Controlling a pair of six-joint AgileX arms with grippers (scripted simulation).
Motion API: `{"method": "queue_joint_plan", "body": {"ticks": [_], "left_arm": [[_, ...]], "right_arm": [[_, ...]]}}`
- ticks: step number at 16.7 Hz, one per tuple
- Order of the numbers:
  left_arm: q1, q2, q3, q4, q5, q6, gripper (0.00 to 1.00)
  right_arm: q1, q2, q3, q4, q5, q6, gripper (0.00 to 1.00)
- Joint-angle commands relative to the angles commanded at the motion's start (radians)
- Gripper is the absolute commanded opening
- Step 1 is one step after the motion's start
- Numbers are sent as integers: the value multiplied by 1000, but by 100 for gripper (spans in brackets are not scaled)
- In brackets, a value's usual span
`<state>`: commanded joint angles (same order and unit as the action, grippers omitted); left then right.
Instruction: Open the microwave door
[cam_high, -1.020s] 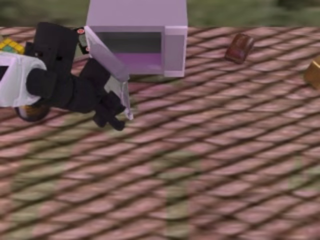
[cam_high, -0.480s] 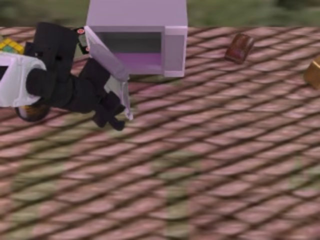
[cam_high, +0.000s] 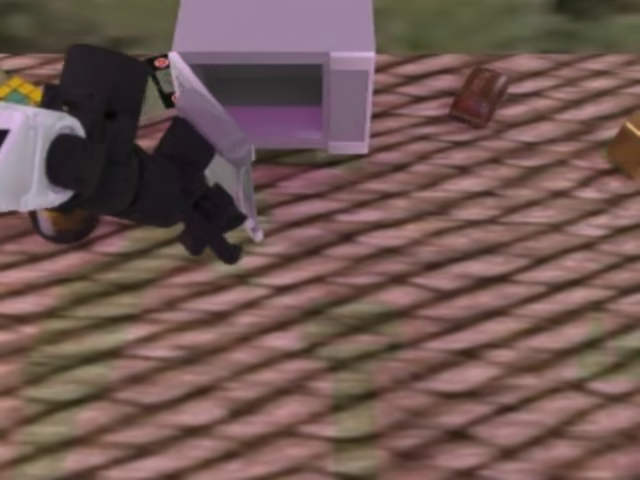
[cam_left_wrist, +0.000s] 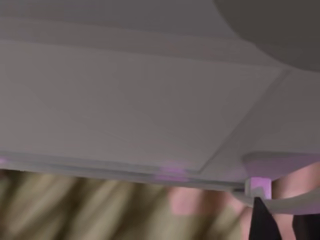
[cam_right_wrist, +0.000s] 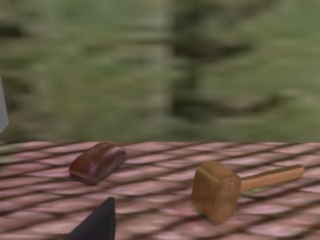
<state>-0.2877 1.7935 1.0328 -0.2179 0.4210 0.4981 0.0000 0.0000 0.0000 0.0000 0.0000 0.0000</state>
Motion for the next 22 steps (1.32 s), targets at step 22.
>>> {"method": "queue_joint_plan", "body": {"ticks": [22], "left_arm": [[21, -1, 3, -21, 25, 46, 0]], "right_arm": [[0, 0, 0, 0, 0, 0, 100]]}}
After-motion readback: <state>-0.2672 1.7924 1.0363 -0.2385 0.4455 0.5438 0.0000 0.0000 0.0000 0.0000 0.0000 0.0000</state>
